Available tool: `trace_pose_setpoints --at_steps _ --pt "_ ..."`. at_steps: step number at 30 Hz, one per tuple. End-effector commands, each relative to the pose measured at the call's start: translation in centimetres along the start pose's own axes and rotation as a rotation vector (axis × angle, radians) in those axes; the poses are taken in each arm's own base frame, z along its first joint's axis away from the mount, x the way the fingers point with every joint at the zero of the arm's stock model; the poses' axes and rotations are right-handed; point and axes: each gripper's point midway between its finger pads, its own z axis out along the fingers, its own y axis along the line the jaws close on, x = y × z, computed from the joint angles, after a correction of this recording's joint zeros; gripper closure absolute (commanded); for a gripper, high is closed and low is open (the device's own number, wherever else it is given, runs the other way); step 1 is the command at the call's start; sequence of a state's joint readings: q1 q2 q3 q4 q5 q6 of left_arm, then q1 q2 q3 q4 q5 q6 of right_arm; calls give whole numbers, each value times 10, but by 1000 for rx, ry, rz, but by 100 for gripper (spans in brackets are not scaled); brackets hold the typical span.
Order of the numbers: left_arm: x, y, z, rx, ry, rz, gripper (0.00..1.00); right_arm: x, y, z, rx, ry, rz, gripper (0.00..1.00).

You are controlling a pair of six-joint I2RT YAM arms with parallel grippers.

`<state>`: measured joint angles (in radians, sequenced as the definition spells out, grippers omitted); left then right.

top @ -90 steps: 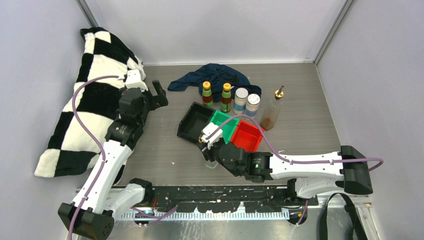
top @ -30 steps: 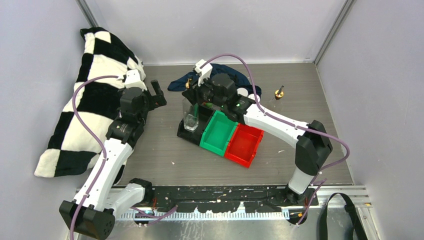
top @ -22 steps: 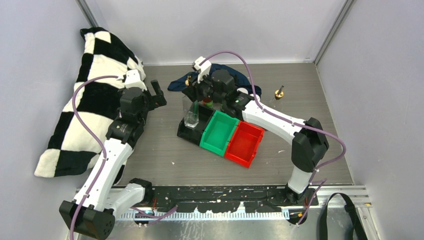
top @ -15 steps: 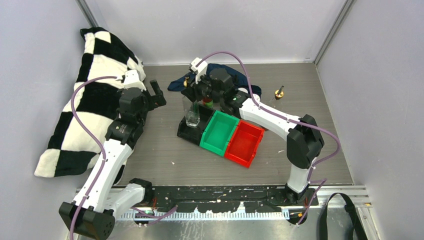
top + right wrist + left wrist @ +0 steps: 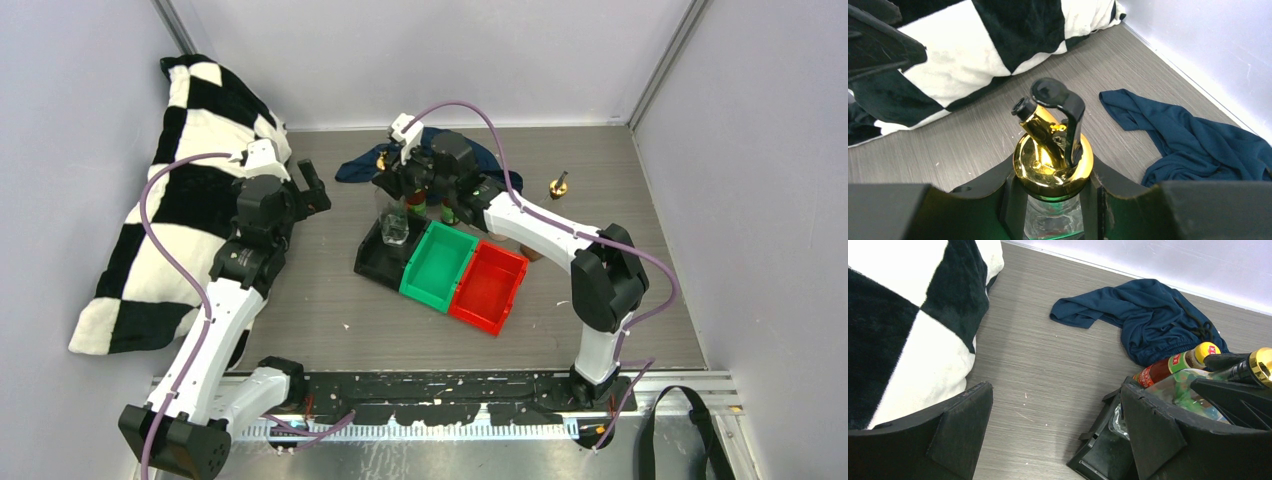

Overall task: Organize the condiment bottles
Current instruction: Place the bottle in the storage box.

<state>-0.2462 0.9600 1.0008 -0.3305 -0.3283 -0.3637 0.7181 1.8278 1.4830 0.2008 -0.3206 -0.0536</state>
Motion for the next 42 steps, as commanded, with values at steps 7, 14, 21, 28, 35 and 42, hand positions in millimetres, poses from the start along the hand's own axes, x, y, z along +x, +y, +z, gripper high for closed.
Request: trace_pose_setpoints --at_steps 7,14,21,28,35,42 --pt "-14 -1 -3 10 -41 -31 0 -62 5 -8 -47 -222 -100 100" --pt "-14 -2 -3 18 -40 -35 0 -54 -1 -7 -25 -218 -110 100" --pt "-16 -4 -5 27 -45 -39 0 -45 -6 -7 11 -219 -115 100" --pt "-16 -4 -6 32 -46 -41 0 -36 -6 -3 50 -217 -127 100" --pt "-18 -5 -7 34 -50 -42 0 -32 0 1 81 -221 -151 100" --pt "-19 -4 -8 33 -55 -43 0 -25 5 -2 122 -226 -165 98"
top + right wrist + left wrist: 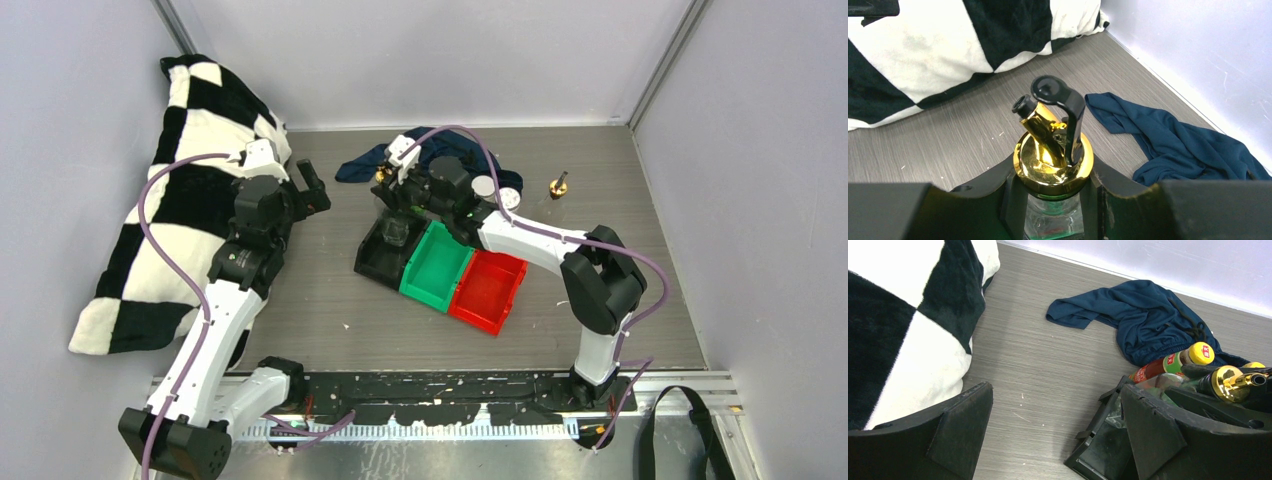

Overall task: Organize the condiment bottles
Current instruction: Place the bottle in the storage box.

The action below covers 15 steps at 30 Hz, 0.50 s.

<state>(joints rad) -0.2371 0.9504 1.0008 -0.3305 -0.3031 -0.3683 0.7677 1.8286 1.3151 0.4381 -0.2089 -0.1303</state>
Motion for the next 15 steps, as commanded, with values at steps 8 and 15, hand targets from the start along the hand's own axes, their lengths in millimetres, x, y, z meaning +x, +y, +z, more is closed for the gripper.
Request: trace_pose_setpoints --at_steps 8,15 --pt "-17 -4 -7 20 -53 -39 0 -47 -7 -12 96 -159 -62 76" --pt "-16 -4 -6 20 -49 -42 0 -45 -9 -15 110 -159 -59 50"
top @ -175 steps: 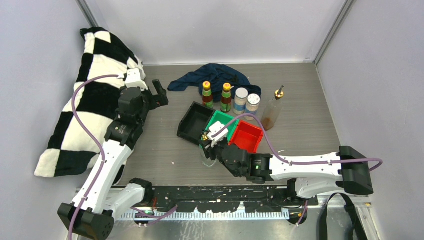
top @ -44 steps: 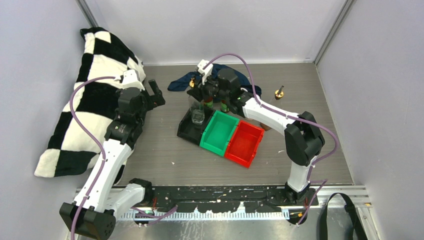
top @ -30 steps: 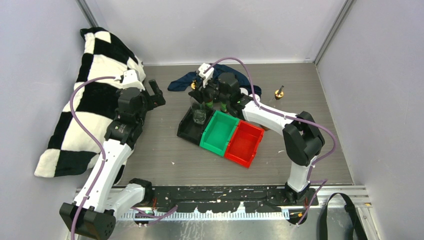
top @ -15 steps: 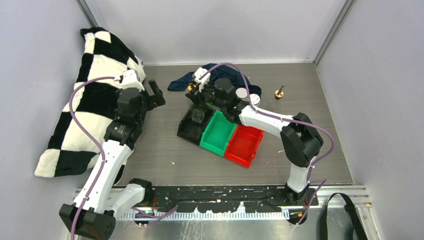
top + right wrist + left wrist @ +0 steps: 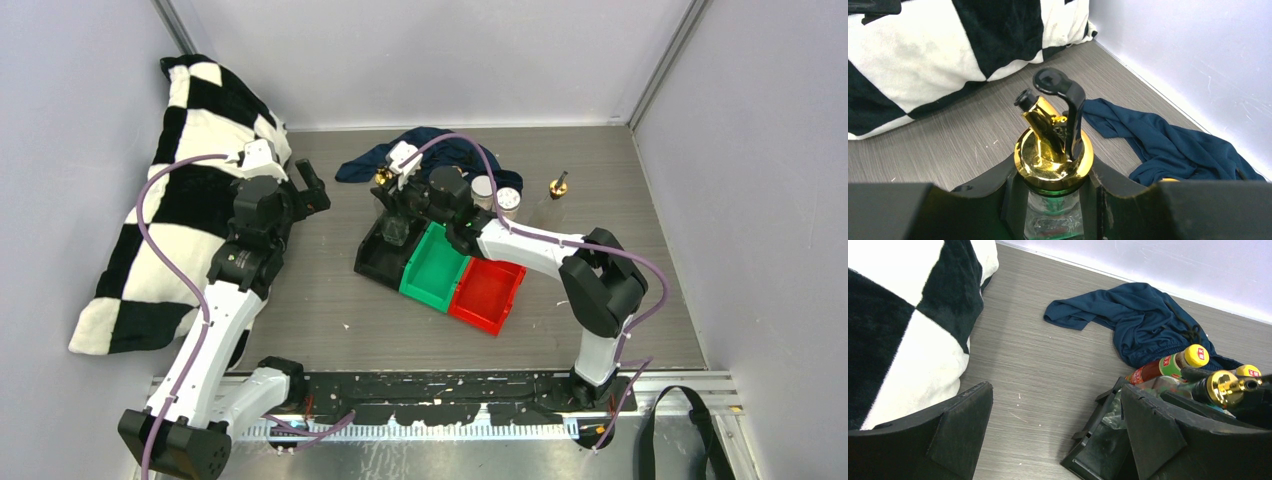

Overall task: Organize the condiment bottles
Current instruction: Place the bottle in the storage box.

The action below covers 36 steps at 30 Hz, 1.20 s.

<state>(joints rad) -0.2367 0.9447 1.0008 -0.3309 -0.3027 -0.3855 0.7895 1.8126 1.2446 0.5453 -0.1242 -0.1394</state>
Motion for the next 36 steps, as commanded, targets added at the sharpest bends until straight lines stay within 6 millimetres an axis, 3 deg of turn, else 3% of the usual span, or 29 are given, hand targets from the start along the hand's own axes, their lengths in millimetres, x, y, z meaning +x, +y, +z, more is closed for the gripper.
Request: trace_pose_setpoints --at_steps 1,9,36 --pt "-14 -3 -5 18 -43 -23 0 -46 -9 -8 43 -115 -37 47" --pt "-15 -3 -4 15 -45 -24 0 -49 -10 -9 46 -116 -36 30" --pt "-16 1 -7 4 -55 -31 0 -70 -24 -17 105 -96 -61 21"
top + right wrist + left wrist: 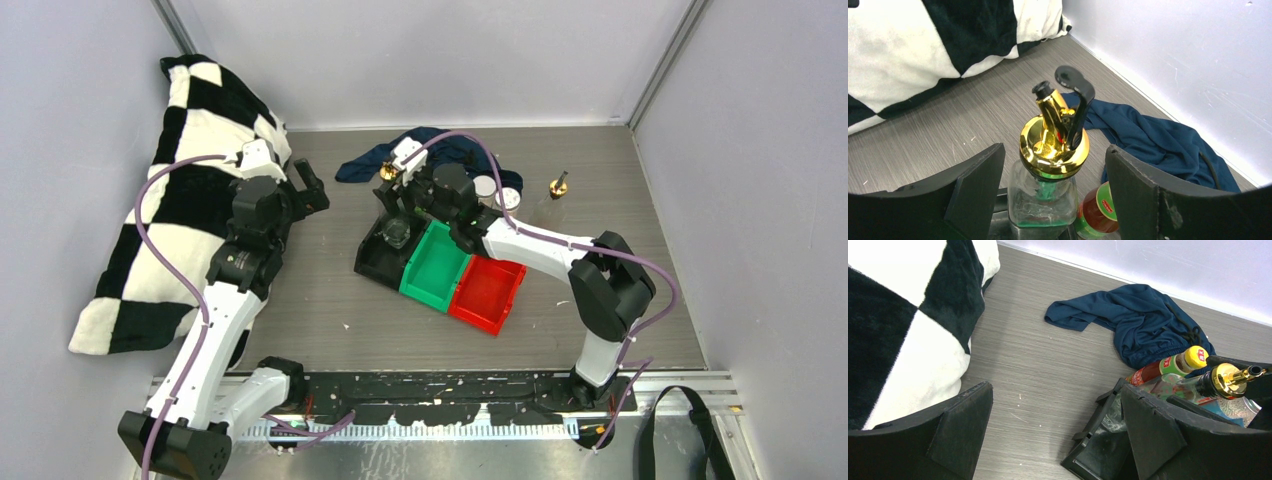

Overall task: Organize the condiment bottles
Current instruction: Place the bottle in the storage box, then pick up the bottle from the center of the board.

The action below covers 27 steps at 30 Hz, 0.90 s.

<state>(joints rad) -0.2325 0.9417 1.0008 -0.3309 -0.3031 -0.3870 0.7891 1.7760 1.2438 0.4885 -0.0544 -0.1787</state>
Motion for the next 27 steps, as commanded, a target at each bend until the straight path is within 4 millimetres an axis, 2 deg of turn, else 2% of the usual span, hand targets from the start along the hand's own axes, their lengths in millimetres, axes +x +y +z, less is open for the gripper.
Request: trace_pose_setpoints --at_steps 1,17,22,27 --pt "-16 0 -7 8 -55 -29 0 -66 -13 -11 42 -124 -19 21" --pt "-17 0 -10 13 -70 -38 0 -96 -15 -45 56 -158 9 20" --pt "-17 -1 -10 16 -69 -39 0 -101 -12 -57 58 -165 9 20" --pt "-18 -1 -10 21 -71 -41 0 -95 -22 -71 129 -160 20 20"
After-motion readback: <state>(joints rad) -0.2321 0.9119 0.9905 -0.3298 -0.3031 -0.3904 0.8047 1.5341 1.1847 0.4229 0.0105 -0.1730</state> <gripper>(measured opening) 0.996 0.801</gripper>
